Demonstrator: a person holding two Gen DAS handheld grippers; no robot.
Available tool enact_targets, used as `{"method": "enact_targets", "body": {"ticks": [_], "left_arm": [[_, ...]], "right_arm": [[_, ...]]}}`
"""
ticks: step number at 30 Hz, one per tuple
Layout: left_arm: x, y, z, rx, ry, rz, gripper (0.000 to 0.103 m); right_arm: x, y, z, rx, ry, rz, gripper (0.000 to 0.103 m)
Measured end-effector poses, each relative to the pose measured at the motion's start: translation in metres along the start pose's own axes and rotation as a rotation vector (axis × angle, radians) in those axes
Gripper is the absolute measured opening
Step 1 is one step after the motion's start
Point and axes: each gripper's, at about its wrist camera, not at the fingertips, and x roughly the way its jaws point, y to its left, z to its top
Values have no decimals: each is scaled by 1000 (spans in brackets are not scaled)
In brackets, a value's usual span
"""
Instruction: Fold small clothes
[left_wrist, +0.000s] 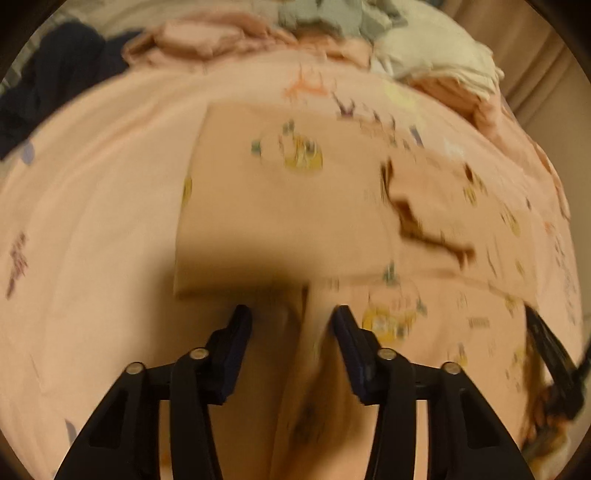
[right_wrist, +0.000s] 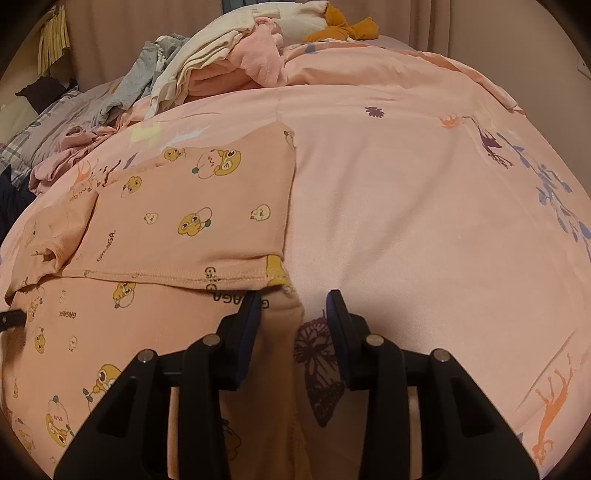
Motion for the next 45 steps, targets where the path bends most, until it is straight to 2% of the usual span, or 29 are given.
{"method": "enact_targets", "body": {"ticks": [3, 5, 6, 8, 10, 12, 14, 17, 20, 22, 23, 24, 25, 27, 28, 31, 32, 34, 38, 42, 45], "left_arm": [[14, -11, 8, 31, -12, 43, 37], [13, -12, 5, 51, -41, 52, 34], [13, -10, 4, 56, -57, 47, 33], [10, 2, -1, 31, -87, 24, 27], [7, 16, -1, -36, -96, -11, 20], [6, 24, 0, -76, -86, -51, 14], [5, 28, 0, -87, -79, -74, 12], [7, 30, -2, -100, -94, -92, 12], [9, 32, -3, -102, -97, -106, 12], [9, 35, -2, -110, -86, -123, 12], [9, 36, -1, -114, -81, -132, 12], [10, 37, 0, -117, -76, -143, 12], [10, 39, 0, -118, -78, -148, 12], [11, 38, -1, -103, -85, -151, 12], [10, 36, -2, -96, -89, -146, 12], [10, 32, -4, -92, -102, -120, 12], [10, 31, -4, -91, -104, -114, 12], [11, 29, -3, -91, -105, -97, 12], [11, 21, -2, -85, -102, -42, 12], [13, -1, -6, 5, -131, 83, 12], [15, -15, -9, 56, -144, 170, 12]], "right_arm": [[-4, 8, 4, -17, 51, -53, 39], [-9, 17, 8, -65, 116, -80, 40], [-14, 23, 12, -82, 162, -66, 41], [-25, 32, 21, -74, 209, 29, 42], [-39, 51, 36, -42, 206, 153, 49], [-46, 77, 53, -28, 178, 211, 66], [-46, 109, 66, -58, 158, 278, 76], [-29, 177, 81, -147, 177, 286, 76], [-2, 219, 84, -167, 262, 325, 76], [19, 241, 80, -178, 291, 272, 73], [33, 248, 76, -191, 299, 187, 58], [41, 248, 72, -192, 322, 121, 35], [49, 245, 70, -182, 345, 87, 32], [43, 230, 75, -107, 285, 157, 10], [38, 221, 80, -79, 272, 203, 10], [22, 188, 95, 23, 221, 249, 10], [13, 172, 102, 58, 186, 289, 10], [1, 154, 108, 87, 161, 314, 10], [-18, 108, 117, 125, 72, 259, 10], [-11, 53, 115, 173, 75, 226, 10], [3, 28, 104, 198, 85, 168, 9]]}}
